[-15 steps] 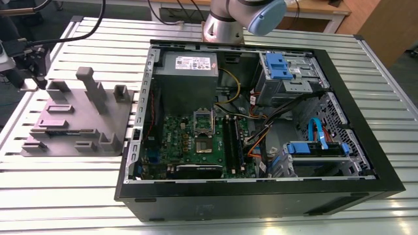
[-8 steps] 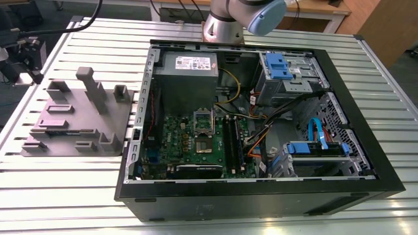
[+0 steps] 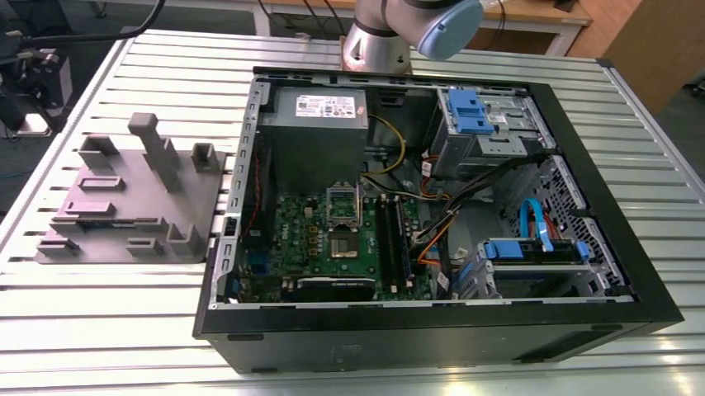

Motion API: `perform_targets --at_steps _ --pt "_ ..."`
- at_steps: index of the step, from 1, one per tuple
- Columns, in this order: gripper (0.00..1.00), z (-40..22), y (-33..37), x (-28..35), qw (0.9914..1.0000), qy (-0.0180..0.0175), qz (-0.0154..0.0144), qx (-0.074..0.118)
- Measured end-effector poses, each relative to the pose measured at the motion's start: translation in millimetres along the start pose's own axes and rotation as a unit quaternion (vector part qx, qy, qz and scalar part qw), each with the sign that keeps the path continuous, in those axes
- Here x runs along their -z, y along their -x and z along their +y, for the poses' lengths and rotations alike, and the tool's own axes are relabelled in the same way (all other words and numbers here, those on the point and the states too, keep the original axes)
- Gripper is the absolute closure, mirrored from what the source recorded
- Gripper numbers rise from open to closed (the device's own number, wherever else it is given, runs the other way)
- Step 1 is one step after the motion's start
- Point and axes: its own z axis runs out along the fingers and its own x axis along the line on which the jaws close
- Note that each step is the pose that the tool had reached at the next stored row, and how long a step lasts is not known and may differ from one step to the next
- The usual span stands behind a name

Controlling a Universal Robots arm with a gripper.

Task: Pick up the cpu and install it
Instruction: 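Pick up the cpu and move it towards the insertion slot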

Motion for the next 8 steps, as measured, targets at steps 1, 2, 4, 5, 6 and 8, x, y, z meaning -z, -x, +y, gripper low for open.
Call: perform_targets --at_steps 1,2,4,5,6,8 --pt "0.53 0.1 -0.1 2.0 1.00000 0.0000 0.0000 0.000" --pt "0.53 0.2 -0.1 3.7 1.00000 0.0000 0.0000 0.000" --pt "0.53 0.4 -0.3 7.3 1.00000 0.0000 0.0000 0.000" --pt "0.53 0.5 -0.4 9.1 1.00000 0.0000 0.0000 0.000" --pt "0.53 0.6 -0.4 10.9 1.00000 0.0000 0.0000 0.000" --pt "0.53 0.8 -0.6 14.4 1.00000 0.0000 0.0000 0.000"
